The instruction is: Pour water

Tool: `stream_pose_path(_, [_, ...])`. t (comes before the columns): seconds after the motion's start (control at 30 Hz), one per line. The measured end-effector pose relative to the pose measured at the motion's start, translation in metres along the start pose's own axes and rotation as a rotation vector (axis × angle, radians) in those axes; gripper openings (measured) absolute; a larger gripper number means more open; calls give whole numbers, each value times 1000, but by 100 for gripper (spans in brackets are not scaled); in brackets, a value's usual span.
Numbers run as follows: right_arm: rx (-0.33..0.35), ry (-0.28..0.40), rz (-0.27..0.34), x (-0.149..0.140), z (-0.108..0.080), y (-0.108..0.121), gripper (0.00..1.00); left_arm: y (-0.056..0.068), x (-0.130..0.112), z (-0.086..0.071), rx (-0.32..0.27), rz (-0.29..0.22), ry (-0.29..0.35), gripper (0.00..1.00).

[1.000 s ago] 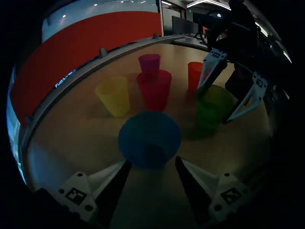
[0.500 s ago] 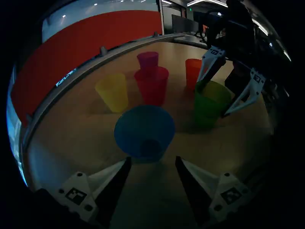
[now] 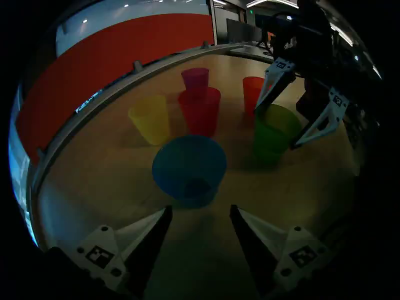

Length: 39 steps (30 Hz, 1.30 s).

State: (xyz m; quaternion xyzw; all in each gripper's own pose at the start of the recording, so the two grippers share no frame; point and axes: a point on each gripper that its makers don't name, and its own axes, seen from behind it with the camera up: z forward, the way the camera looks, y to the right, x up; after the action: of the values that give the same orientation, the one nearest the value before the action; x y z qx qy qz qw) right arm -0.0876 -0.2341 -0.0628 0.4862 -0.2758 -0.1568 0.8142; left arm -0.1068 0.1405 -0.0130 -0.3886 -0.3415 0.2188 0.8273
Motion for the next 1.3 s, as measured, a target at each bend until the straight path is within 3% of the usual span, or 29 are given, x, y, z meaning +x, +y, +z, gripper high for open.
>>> stream_pose_path(0.4, [-26, 11, -17, 1, -21, -3, 100, -5, -5, -15, 38, -29, 8, 85])
stream_pose_path(0.8, [-62, 60, -5, 8, -57, -8, 100, -13, -9, -39, 96, -85, 48, 85])
stream_pose_path(1.1, [-125, 112, 9, 6, -85, -5, 100, -25, -5, -60, 163, -144, 114, 85])
stream_pose_path(1.3, [-210, 168, 43, 5, -107, 9, 99, -35, -5, -75, 229, -189, 164, 85])
